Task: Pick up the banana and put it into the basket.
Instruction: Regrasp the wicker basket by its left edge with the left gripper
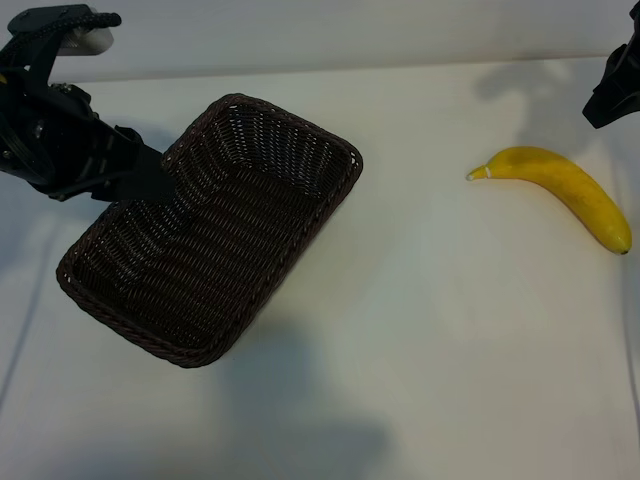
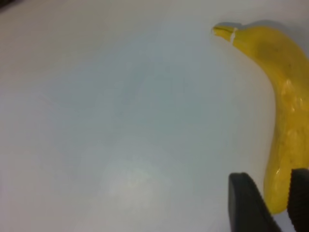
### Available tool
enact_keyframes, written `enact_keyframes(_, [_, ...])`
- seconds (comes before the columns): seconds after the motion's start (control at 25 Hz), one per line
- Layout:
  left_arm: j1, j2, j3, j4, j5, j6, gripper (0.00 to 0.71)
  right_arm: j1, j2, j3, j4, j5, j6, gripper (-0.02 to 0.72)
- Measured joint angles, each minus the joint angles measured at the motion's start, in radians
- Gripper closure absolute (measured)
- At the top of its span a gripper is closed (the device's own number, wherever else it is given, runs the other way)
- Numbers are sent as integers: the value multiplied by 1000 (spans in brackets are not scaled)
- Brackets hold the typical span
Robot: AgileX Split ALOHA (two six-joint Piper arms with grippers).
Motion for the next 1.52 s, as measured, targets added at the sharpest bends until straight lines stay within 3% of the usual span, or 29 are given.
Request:
enact_keyframes(0.76, [1,0,0,1,-28,-35,254,0,0,0,0,0,0,449])
enact_keyframes(1.24, [124,0,0,2,79,-42,254,0,0,0,0,0,0,449])
enact_keyframes(1.52, [141,-2,0,2,115,-38,254,0,0,0,0,0,0,449])
